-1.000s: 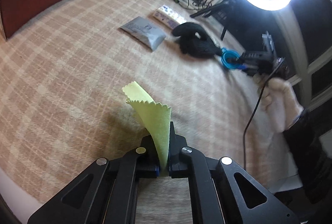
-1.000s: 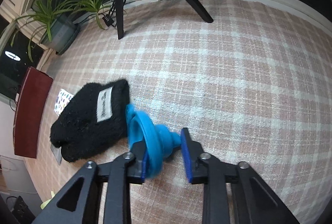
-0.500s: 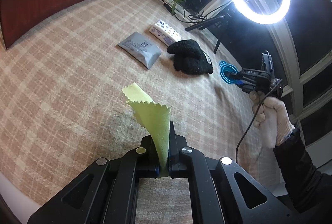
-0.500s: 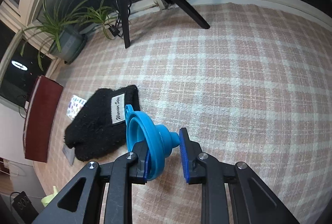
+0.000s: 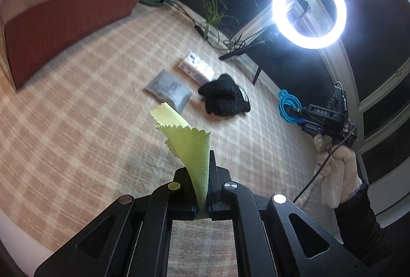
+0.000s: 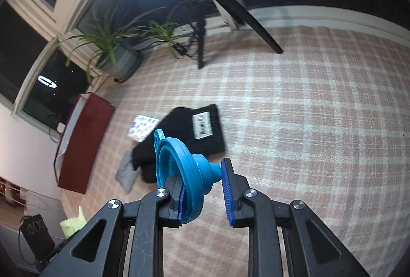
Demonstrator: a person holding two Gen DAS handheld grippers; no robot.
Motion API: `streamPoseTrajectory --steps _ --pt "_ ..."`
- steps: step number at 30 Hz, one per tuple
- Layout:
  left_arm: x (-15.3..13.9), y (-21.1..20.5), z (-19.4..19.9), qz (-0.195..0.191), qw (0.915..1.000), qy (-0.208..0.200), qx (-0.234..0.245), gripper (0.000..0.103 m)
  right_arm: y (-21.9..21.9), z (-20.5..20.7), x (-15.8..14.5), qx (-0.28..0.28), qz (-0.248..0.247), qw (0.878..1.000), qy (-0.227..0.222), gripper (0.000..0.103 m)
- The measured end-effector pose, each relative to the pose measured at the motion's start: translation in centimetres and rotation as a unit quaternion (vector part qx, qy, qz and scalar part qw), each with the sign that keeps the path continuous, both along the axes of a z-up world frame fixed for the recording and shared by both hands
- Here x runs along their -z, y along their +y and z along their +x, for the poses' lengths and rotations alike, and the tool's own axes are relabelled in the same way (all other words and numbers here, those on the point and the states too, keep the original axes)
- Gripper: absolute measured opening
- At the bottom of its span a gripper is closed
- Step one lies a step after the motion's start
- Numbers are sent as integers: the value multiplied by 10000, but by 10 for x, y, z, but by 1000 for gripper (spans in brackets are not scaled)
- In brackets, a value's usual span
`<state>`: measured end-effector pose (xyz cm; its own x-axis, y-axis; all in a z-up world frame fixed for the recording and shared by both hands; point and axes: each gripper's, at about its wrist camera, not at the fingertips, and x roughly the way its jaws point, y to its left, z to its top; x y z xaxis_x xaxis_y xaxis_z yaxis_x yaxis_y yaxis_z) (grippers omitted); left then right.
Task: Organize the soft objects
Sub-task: 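Carry the green cloth and blue funnel with both tools over the box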
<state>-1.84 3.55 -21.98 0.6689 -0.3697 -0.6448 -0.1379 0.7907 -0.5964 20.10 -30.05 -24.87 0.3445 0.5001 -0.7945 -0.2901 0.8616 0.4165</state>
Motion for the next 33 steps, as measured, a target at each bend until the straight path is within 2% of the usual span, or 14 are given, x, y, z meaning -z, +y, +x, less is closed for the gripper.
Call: streamPoseTrajectory --steps 6,12,23,33 --pt "-25 25 -3 150 9997 -203 -71 4 30 -16 -25 -213 97 9994 -248 21" --pt "-48 63 -7 325 9984 -388 -241 4 77 -29 -47 -565 184 9973 -438 21" --pt "-77 143 -14 684 9938 -603 -637 4 203 -42 -70 -1348 329 9885 -596 21" --pt "-82 203 0 1155 9889 -379 -852 4 323 -55 -85 -2000 299 9763 -774 21"
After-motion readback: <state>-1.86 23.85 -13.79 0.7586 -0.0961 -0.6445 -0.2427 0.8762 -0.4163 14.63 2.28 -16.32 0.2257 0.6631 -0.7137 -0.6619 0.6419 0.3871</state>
